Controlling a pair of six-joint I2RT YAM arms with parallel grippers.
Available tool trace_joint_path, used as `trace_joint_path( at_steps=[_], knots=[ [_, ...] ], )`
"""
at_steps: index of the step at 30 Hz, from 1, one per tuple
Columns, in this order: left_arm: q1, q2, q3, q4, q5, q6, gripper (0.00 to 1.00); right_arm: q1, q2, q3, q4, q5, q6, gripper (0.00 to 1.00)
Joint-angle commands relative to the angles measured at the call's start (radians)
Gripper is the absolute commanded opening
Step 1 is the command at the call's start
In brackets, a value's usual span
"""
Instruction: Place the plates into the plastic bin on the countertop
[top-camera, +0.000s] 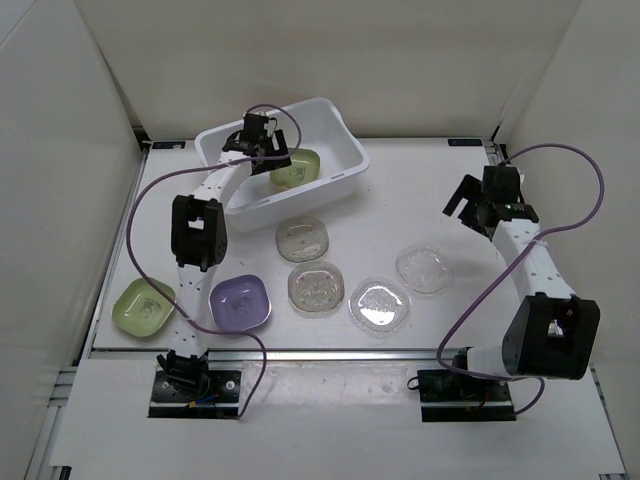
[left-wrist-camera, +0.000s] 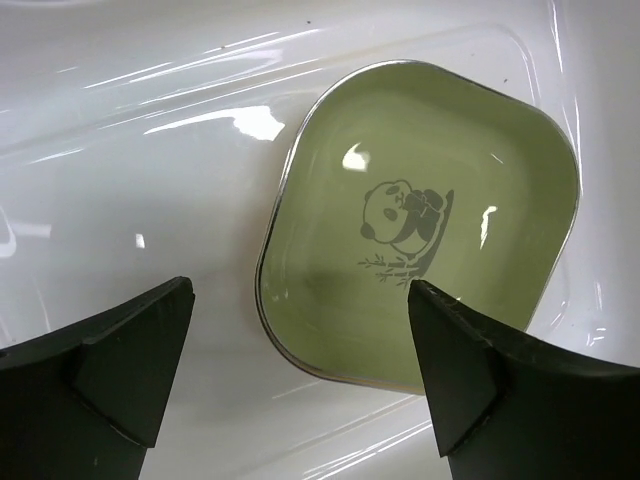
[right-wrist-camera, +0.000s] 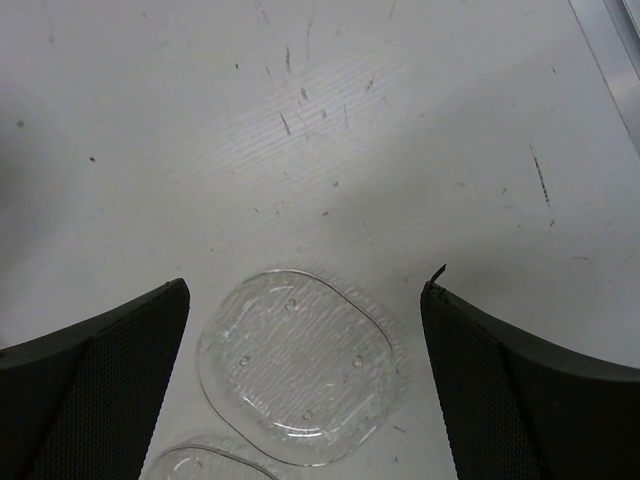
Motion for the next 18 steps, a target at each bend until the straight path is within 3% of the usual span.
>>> trace_joint_path(
  at_steps=[1,7,11,18],
  knots=[
    [-0.001,-0.137,0.036,-0.041,-0.040,0.008,0.99,-0.006,-0.050,-0.041,-0.008,0.010,-0.031,0.99],
    [-0.003,-0.269,-0.081,-0.066,-0.062,0.011,0.99,-0.015,-0.044,-0.130,0.021,-0.058,-0.092,0.99],
    [-0.003,-0.437,-0.154,-0.066,-0.054,0.031,0.99,-0.031,-0.001,-0.184,0.033,-0.119,-0.114,0.99],
    [0.026,-0.768,-0.470,-0.041,-0.088,-0.018,0.99,-0.055,0.097,-0.268,0.073,-0.279,-0.074,0.97]
  ],
)
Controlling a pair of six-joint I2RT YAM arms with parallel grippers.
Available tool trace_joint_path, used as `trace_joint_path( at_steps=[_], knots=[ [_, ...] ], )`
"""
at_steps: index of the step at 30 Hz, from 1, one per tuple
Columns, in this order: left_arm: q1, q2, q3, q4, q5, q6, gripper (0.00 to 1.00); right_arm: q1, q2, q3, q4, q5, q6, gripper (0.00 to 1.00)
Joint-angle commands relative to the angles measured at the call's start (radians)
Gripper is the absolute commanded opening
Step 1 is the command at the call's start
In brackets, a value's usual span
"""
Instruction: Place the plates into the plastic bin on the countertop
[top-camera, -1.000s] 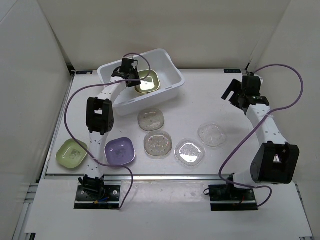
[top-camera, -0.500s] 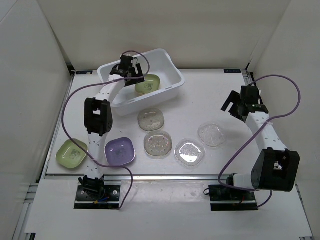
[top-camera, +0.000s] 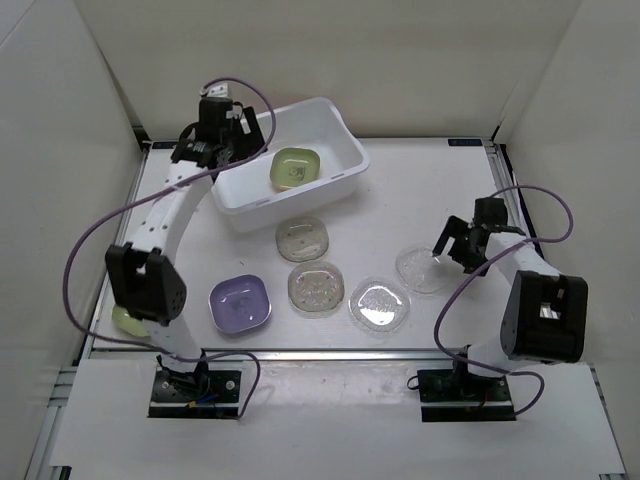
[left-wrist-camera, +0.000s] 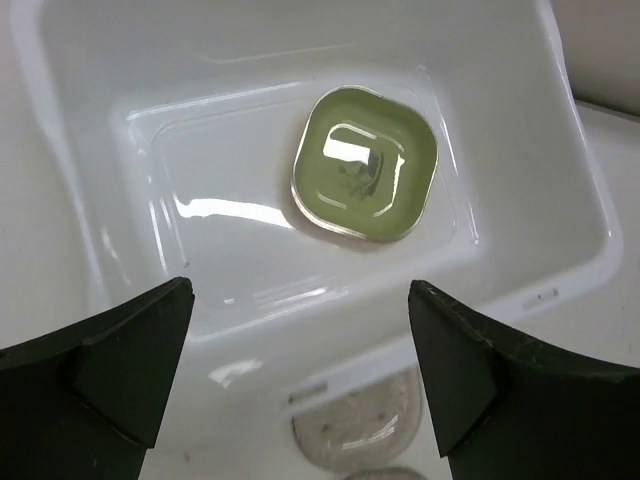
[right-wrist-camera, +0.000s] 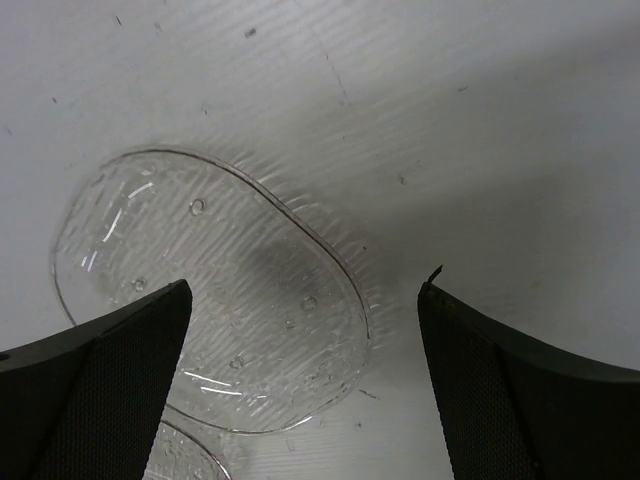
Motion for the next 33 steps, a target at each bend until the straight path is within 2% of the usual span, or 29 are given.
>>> trace_joint_path(
  at_steps=[1,3,5,8,9,10,14,20,23,25,28,29,31,33],
  knots=[
    [0.019,-0.188,-0.188,0.010,-0.019,-0.033,0.99,-0.006,0.028,-0.030,0.039,-0.096,0.007,0.95],
    [0.024,-0.298,-0.278,0.020,-0.070,-0.062,0.99,-0.008,0.046,-0.048,0.039,-0.085,0.018,0.93],
    [0.053,-0.363,-0.388,0.026,-0.082,-0.075,0.99,-0.014,0.058,-0.054,0.039,-0.090,0.022,0.77],
    [0.097,-0.477,-0.505,0.007,-0.041,-0.118,0.99,-0.017,0.089,-0.053,0.039,-0.101,0.019,0.62],
    [0.102,-0.501,-0.534,0.007,-0.033,-0.121,0.99,-0.017,0.089,-0.054,0.047,-0.092,0.025,0.53],
    [0.108,-0.544,-0.581,-0.005,-0.032,-0.137,0.99,-0.017,0.097,-0.059,0.045,-0.090,0.022,0.33],
    [0.136,-0.606,-0.640,-0.048,-0.067,-0.155,0.99,-0.016,0.071,-0.039,0.047,-0.039,0.016,0.00],
    [0.159,-0.618,-0.632,-0.060,-0.090,-0.158,0.99,-0.014,-0.073,0.042,-0.028,0.066,-0.002,0.00],
    [0.168,-0.612,-0.625,-0.069,-0.079,-0.140,0.99,-0.009,-0.174,0.096,-0.041,0.042,-0.017,0.00],
    [0.185,-0.606,-0.625,-0.072,-0.067,-0.128,0.99,0.048,-0.205,0.192,-0.059,0.060,-0.033,0.00],
    [0.211,-0.587,-0.618,-0.097,-0.038,-0.114,0.99,0.177,-0.151,0.416,-0.075,0.097,-0.073,0.00],
    [0.217,-0.590,-0.617,-0.103,-0.033,-0.108,0.99,0.211,-0.132,0.417,-0.071,0.091,-0.082,0.00],
    [0.225,-0.593,-0.626,-0.118,-0.035,-0.103,0.98,0.279,-0.065,0.551,-0.035,0.091,-0.094,0.00],
    [0.255,-0.609,-0.632,-0.120,-0.036,-0.088,0.99,0.380,0.067,0.651,-0.021,0.085,-0.110,0.00]
  ],
)
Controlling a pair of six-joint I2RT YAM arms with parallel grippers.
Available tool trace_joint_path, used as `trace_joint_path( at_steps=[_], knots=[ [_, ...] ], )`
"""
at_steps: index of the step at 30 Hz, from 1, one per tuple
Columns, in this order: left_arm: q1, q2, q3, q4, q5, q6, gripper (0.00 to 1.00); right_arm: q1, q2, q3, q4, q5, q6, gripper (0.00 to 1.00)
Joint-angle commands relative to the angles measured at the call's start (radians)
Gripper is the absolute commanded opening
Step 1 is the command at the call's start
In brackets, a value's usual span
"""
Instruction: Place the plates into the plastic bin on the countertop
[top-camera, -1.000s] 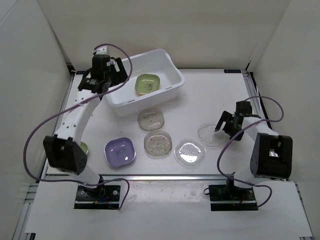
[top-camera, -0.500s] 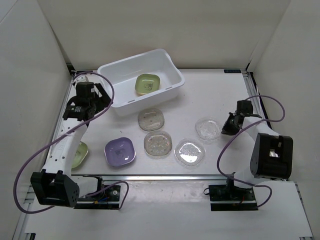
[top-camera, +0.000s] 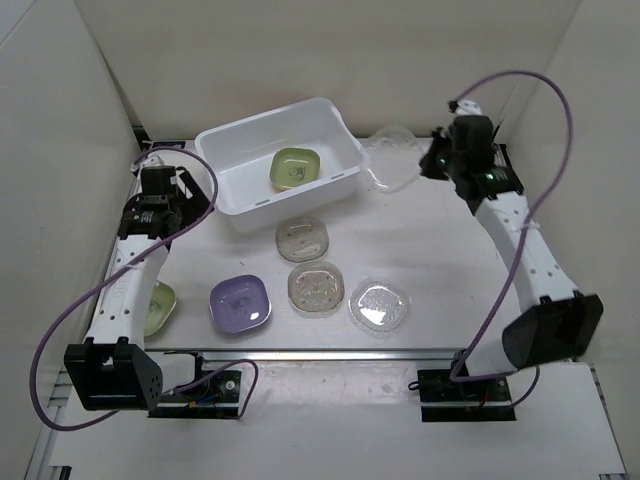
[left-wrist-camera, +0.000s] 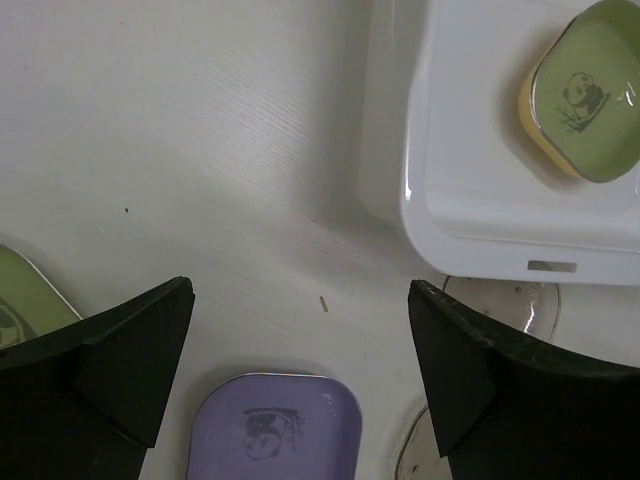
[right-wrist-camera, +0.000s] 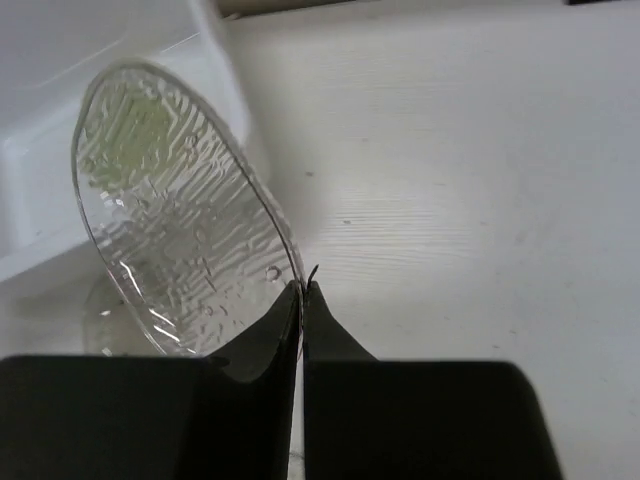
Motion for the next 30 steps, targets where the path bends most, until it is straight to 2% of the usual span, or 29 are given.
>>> trace_joint_path(
  at_steps=[1,5,6,7,10,15,19,26,30],
  knots=[
    [0.038,-0.037,0.004,-0.037,0.005,0.033,0.99,0.129,0.182,0.216,0.024,-0.001,-0.059,0.00],
    [0.065,-0.061,-0.016,-0.077,0.008,0.027,0.99,0.270,0.477,0.560,0.006,-0.001,-0.070,0.00],
    [0.068,-0.064,-0.025,-0.074,0.052,0.025,0.99,0.289,0.605,0.637,-0.001,-0.001,-0.064,0.00],
    [0.078,-0.073,-0.036,-0.072,0.087,0.010,0.99,0.301,0.667,0.795,-0.013,0.002,-0.051,0.00],
    [0.090,-0.086,-0.082,-0.052,0.166,-0.038,0.99,0.350,0.894,1.075,-0.038,0.042,-0.019,0.00],
    [0.090,-0.110,-0.118,-0.067,0.143,-0.061,0.99,0.384,0.986,1.012,0.275,-0.019,0.071,0.00],
    [0.090,-0.149,-0.122,-0.098,0.079,-0.062,0.99,0.418,1.133,1.106,0.343,-0.059,0.139,0.00],
    [0.093,-0.173,-0.145,-0.129,0.036,-0.082,0.99,0.453,1.192,1.079,0.417,-0.081,0.157,0.00],
    [0.093,-0.172,-0.156,-0.132,0.028,-0.088,0.99,0.442,1.183,1.045,0.404,0.039,0.176,0.00]
  ],
)
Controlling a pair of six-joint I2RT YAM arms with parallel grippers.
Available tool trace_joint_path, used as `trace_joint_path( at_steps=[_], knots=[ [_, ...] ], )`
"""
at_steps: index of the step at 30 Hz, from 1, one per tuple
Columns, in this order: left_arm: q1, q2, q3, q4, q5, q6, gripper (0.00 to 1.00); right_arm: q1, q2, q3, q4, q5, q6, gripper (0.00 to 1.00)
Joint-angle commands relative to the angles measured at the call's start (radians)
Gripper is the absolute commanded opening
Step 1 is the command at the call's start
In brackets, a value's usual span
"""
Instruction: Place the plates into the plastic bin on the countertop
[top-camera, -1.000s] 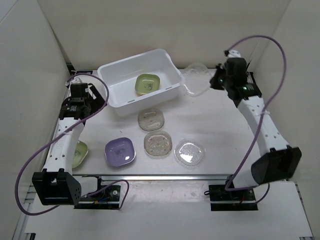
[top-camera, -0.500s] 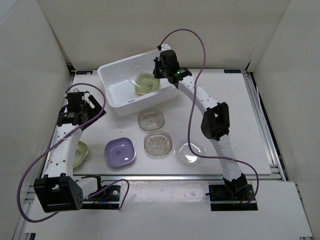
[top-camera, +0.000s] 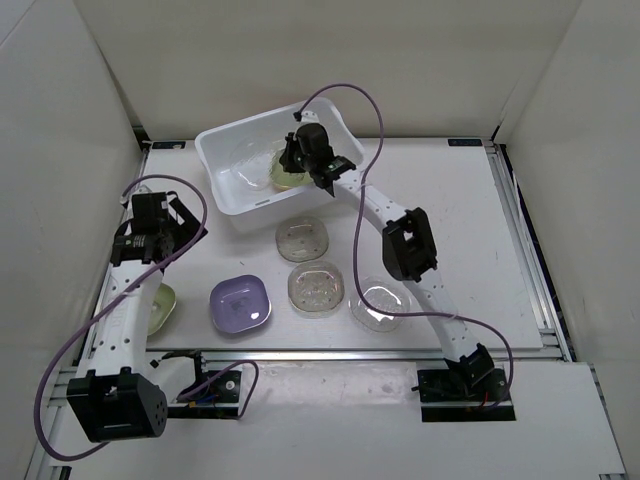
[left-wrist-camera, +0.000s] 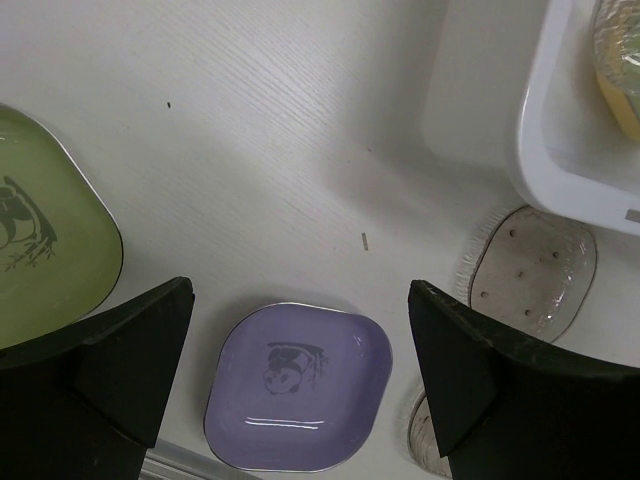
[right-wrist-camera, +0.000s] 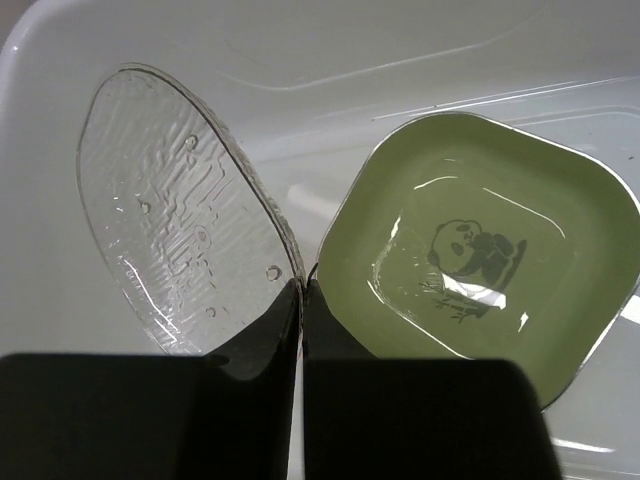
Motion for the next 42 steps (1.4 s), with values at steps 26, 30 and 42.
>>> trace_joint_path(
  at_steps=[26,30,42],
  knots=[
    [0.055,0.328,0.352,0.199,-0.087,0.023,0.99,-0.143,0.021,-0.020,0.002,0.020,0.009,0.15],
    [0.088,0.406,0.447,0.139,-0.053,0.003,0.99,-0.155,0.012,-0.021,-0.023,0.032,0.063,0.23],
    [0.144,0.312,0.304,-0.065,-0.117,-0.121,0.99,-0.195,-0.120,-0.082,0.039,-0.023,-0.003,0.53]
  ],
)
